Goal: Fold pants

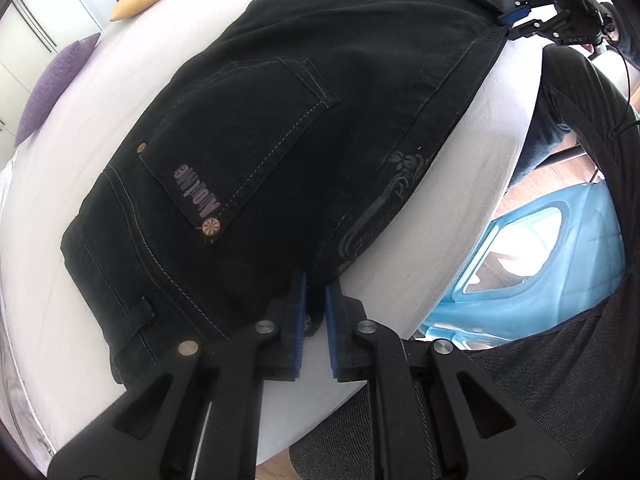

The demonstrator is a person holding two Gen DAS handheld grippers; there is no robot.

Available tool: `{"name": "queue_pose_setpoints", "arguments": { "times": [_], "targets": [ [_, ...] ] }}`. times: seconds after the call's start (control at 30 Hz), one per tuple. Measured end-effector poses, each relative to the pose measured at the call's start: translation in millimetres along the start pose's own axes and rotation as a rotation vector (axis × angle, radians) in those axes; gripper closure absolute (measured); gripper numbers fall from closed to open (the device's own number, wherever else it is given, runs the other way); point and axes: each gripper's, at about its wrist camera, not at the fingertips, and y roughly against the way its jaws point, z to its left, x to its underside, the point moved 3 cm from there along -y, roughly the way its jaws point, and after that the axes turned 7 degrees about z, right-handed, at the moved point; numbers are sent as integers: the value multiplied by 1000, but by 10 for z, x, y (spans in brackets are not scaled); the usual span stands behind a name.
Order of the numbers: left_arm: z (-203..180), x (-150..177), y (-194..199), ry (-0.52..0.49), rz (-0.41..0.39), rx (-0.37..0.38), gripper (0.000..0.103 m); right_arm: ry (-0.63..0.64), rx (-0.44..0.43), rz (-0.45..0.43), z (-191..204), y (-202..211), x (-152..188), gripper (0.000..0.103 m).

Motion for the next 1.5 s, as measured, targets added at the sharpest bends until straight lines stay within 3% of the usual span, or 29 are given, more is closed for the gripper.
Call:
{"name": "queue_pose_setpoints", "arguments": {
  "times": [0.03,0.2,0.3,0.47,0.6,0.73,0.87,0.97,1.07,1.13,1.27,1.37,1.5],
  "targets": [
    [4,17,21,1,-5,-1,93,-17,-20,-11,-18,51,8,70],
    [-41,56,130,8,-10,-8,91,-110,-85,-88,-236,410,129,54],
    [-53,19,218,21,-9,31,91,-196,-97,-127,-599,599,193,51],
    [-105,-114,380,70,-54,74,91,-390,-35,-140,-1339,788,-1,51],
    [-111,-310,449,152,-123,95,91,-452,94,-148,-1511,762,-433,51],
    [-116,-526,447,218,-177,86,91,-460,208,-68,-1468,381,-814,51],
    [-130,-656,408,249,-206,65,91,-499,252,91,-1558,-165,-946,52],
    [-71,-788,316,280,-210,53,91,-510,291,170,-1606,-450,-966,55],
    [5,-968,229,315,-212,57,91,-537,297,187,-1687,-532,-963,56],
    [1,-1129,196,310,-221,73,91,-545,299,190,-1736,-527,-969,70],
    [-153,-1482,178,257,-250,77,91,-562,261,187,-1795,-505,-938,79],
    [-281,-1750,92,237,-247,102,91,-572,246,158,-1818,-429,-880,93],
    [-431,-2049,37,239,-261,152,91,-642,210,92,-1919,-245,-716,98]
  ]
}}
